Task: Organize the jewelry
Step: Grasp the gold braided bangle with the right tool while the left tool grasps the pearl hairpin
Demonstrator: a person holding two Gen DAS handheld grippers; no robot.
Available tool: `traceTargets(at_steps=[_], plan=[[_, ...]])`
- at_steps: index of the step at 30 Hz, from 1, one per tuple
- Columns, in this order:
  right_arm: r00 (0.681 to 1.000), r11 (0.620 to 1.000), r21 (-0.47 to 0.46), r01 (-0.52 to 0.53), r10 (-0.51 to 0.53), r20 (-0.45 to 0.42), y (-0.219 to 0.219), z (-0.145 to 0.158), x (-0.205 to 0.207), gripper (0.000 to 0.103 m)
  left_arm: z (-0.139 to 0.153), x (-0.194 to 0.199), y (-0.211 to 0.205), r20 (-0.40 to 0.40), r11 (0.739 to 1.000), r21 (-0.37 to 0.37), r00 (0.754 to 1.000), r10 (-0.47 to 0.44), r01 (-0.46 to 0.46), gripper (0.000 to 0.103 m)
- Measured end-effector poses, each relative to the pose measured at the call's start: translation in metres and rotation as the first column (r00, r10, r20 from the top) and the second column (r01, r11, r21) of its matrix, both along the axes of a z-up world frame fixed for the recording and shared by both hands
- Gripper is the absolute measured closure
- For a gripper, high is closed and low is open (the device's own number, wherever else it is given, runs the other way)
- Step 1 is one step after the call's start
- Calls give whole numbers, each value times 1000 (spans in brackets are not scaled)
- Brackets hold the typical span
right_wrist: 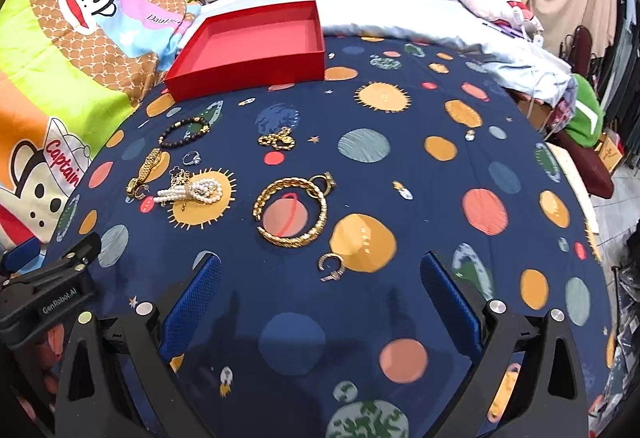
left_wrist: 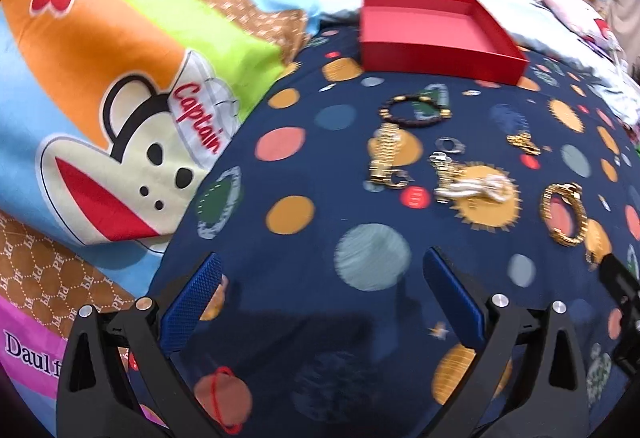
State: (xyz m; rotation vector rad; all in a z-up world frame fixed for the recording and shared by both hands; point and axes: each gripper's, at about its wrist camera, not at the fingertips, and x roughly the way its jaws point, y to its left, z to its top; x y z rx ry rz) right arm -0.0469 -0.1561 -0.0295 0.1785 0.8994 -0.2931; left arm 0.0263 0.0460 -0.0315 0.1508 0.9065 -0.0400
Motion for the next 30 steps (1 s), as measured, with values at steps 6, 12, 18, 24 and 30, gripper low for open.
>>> traceTargets(at_steps=[6,12,18,24,30], plan=[[999,999,36,-23,24,-29,-1,-17,25,22,-9,18,12,-16,1000,-15,1000,25,-25,5],[998,998,58,-32,35,-46,-2,-28,44,33,-11,31,6,-21,998,-59,1000,4,-6,5],[997,997,71,-35,39,-61,-4,-37,53,42,-17,41,-7,-37,998,-61,999,-23,21,5],[997,998,41,-44,47,-58,-2,-38,58,50,-19,44,-12,-38,998,-60,999,-37,35,5],[997,998,35,-52,54,-56,-2,-38,58,51,-16,44,-20,-35,995,-75,997,-65,62,5]])
